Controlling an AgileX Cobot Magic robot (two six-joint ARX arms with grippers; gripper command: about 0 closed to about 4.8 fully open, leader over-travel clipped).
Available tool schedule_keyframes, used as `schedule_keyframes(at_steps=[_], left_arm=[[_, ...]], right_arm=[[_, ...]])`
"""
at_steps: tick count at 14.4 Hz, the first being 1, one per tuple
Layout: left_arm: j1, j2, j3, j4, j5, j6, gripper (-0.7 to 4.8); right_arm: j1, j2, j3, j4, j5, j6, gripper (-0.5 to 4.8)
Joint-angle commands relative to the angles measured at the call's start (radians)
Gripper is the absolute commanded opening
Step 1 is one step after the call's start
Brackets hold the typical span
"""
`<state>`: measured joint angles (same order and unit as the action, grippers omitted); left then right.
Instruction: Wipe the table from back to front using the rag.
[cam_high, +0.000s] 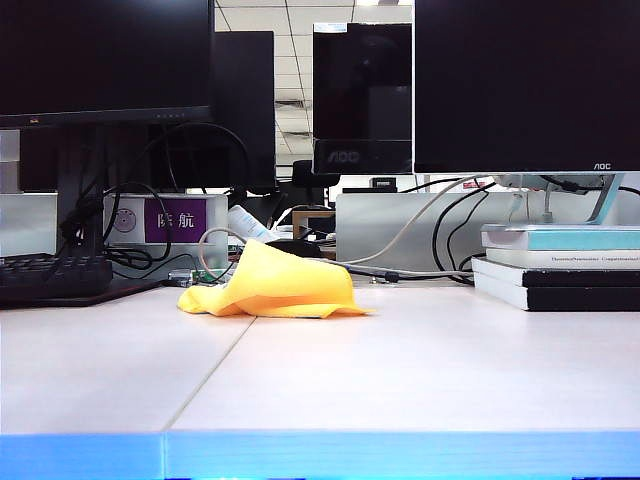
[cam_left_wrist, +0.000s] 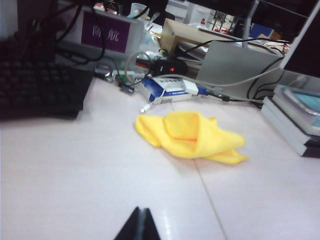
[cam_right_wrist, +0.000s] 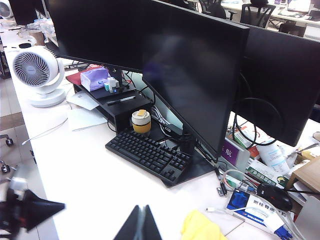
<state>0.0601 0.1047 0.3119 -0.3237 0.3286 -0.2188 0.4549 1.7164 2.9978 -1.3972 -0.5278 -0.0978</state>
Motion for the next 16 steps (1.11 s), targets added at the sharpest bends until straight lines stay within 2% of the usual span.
schedule_keyframes(at_steps=[1, 3, 5, 7, 10, 13, 16], left_arm=[[0.000, -0.001, -0.082, 0.054, -0.050, 0.072, -0.06], [-0.010, -0.001, -0.146, 0.114, -0.052, 0.090, -0.06], [-0.041, -0.002, -0.185, 0.158, -0.054, 0.115, -0.06], [-0.088, -0.001, -0.208, 0.191, -0.064, 0.173, -0.06], [-0.186, -0.001, -0.245, 0.196, -0.180, 0.185, -0.06], [-0.197, -0.001, -0.282, 0.184, -0.180, 0.185, -0.06], [-0.197, -0.001, -0.304, 0.156, -0.229, 0.187, -0.06]], right_arm=[[0.000, -0.011, 0.002, 0.013, 0.006, 0.002, -0.01], [0.000, -0.022, 0.003, 0.013, 0.014, 0.002, -0.01], [0.000, -0.037, 0.003, 0.013, 0.067, 0.001, -0.01], [0.000, -0.050, 0.003, 0.013, 0.135, 0.001, -0.01], [0.000, -0.075, 0.003, 0.013, 0.243, 0.000, -0.01], [0.000, -0.084, 0.003, 0.013, 0.300, 0.001, -0.01], [0.000, -0.105, 0.003, 0.013, 0.305, 0.000, -0.01]])
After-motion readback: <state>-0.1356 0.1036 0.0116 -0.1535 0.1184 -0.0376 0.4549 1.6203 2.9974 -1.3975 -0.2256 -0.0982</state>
